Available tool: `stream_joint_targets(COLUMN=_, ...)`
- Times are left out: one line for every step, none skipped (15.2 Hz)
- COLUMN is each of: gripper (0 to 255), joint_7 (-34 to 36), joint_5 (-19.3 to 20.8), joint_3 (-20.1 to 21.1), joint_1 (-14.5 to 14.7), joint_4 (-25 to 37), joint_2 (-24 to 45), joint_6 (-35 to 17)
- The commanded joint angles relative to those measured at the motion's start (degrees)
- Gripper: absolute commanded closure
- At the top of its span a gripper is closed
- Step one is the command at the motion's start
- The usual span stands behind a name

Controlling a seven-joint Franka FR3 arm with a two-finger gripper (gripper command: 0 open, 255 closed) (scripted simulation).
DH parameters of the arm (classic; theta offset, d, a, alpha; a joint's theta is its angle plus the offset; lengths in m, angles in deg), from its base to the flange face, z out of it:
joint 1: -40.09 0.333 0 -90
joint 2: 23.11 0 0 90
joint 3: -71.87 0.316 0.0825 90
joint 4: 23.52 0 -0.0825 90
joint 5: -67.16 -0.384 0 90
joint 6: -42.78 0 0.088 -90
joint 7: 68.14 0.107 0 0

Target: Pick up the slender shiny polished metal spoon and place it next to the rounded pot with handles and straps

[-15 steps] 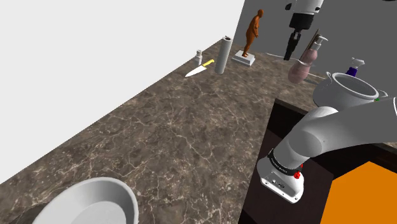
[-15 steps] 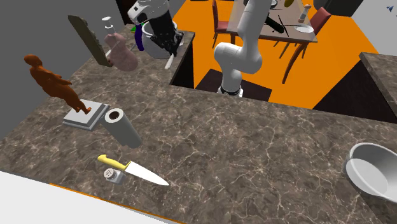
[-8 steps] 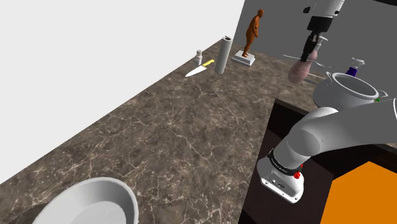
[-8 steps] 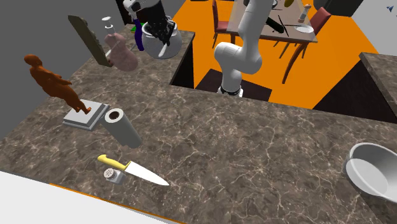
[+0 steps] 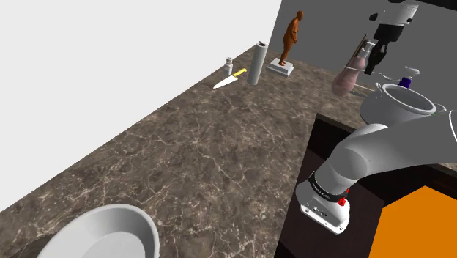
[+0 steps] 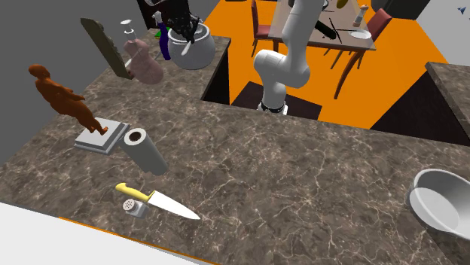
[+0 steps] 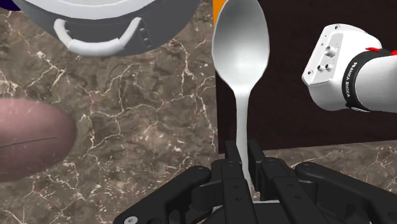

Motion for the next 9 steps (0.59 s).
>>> stream_joint_targets(gripper=255, joint_7=-0.4, joint_5=0.46, joint_3=-0.78, joint_1=-0.11, joint_4=-1.06, joint_2=-0.03, joint_6=-1.24)
stream_joint_targets(gripper=255, joint_7=-0.26, joint_5=0.61, joint_3=-0.93, joint_1=-0.18, joint_4=-1.91, joint_2=-0.2, joint_6=-1.94)
stream_joint_targets(gripper=255, joint_7=-0.12, joint_5=0.76, joint_3=-1.09, joint_1=-0.26, joint_4=-2.75, joint_2=-0.36, joint_6=-2.64)
stream_joint_targets(gripper=255, joint_7=0.01, joint_5=0.91, joint_3=-1.27, joint_1=-0.33, joint_4=-3.58, joint_2=-0.51, joint_6=-3.34)
stream_joint_targets(gripper=255, joint_7=0.14, joint_5=1.07, joint_3=-1.45, joint_1=-0.4, joint_4=-4.4, joint_2=-0.64, joint_6=-4.04)
stream_joint_targets(gripper=255, joint_7=0.26, joint_5=1.22, joint_3=-1.64, joint_1=-0.46, joint_4=-5.2, joint_2=-0.76, joint_6=-4.75)
stream_joint_targets(gripper=255, joint_7=0.38, joint_5=1.37, joint_3=-1.83, joint_1=-0.52, joint_4=-6.0, joint_2=-0.87, joint_6=-5.45)
stream_joint_targets(gripper=255, joint_7=0.5, joint_5=1.53, joint_3=-2.04, joint_1=-0.58, joint_4=-6.78, joint_2=-0.96, joint_6=-6.17)
stream_joint_targets(gripper=255, joint_7=0.61, joint_5=1.69, joint_3=-2.25, joint_1=-0.64, joint_4=-7.55, joint_2=-1.04, joint_6=-6.88)
